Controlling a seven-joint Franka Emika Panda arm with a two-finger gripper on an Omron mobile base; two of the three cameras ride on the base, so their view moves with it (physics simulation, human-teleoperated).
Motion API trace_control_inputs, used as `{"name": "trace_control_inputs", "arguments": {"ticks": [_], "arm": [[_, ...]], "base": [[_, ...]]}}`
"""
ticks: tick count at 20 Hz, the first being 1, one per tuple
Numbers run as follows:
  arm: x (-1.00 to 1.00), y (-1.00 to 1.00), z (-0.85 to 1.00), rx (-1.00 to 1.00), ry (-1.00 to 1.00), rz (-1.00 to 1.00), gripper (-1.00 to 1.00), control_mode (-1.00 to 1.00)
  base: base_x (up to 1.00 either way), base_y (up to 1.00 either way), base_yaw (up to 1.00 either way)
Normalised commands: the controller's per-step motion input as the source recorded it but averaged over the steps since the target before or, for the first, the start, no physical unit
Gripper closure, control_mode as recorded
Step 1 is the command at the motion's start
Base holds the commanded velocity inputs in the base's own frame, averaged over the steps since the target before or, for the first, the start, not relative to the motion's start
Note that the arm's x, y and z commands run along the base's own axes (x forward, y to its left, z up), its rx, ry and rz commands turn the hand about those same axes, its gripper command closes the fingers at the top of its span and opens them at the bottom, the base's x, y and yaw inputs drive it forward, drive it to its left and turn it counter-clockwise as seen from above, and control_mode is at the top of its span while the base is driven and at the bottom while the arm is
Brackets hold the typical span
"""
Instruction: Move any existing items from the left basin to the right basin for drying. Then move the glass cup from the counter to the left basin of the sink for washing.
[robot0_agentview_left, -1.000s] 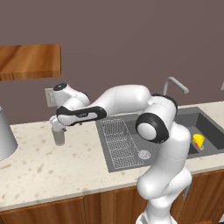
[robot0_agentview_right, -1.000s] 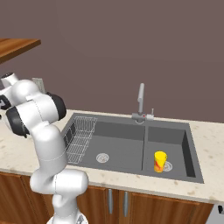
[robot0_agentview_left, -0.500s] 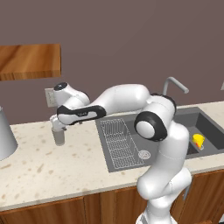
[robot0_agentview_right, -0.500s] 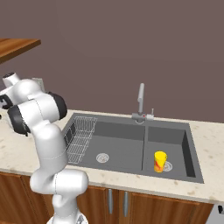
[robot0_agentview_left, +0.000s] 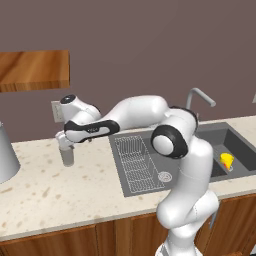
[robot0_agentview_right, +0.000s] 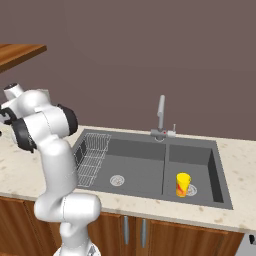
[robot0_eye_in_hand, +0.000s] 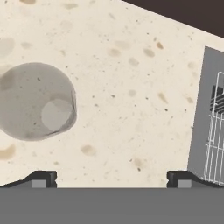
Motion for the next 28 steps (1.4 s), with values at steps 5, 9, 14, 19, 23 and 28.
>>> {"name": "trace_control_inputs", "arguments": {"ticks": [5, 9, 14, 19, 23, 28], "arm": [[0.14, 0.14, -0.03, 0.00, 0.00, 0.00, -1.00, -1.00], [0.18, 0.10, -0.01, 0.00, 0.00, 0.00, -1.00, -1.00], [0.18, 0.08, -0.05, 0.00, 0.00, 0.00, -1.00, -1.00], [0.14, 0.07, -0.13, 0.00, 0.00, 0.00, -1.00, -1.00], [0.11, 0.09, -0.19, 0.00, 0.00, 0.00, -1.00, -1.00], [0.13, 0.09, -0.13, 0.00, 0.00, 0.00, -1.00, -1.00]], "base": [[0.00, 0.00, 0.00], [0.00, 0.00, 0.00], [0.00, 0.00, 0.00], [0.00, 0.00, 0.00], [0.00, 0.00, 0.00], [0.00, 0.00, 0.00]]}}
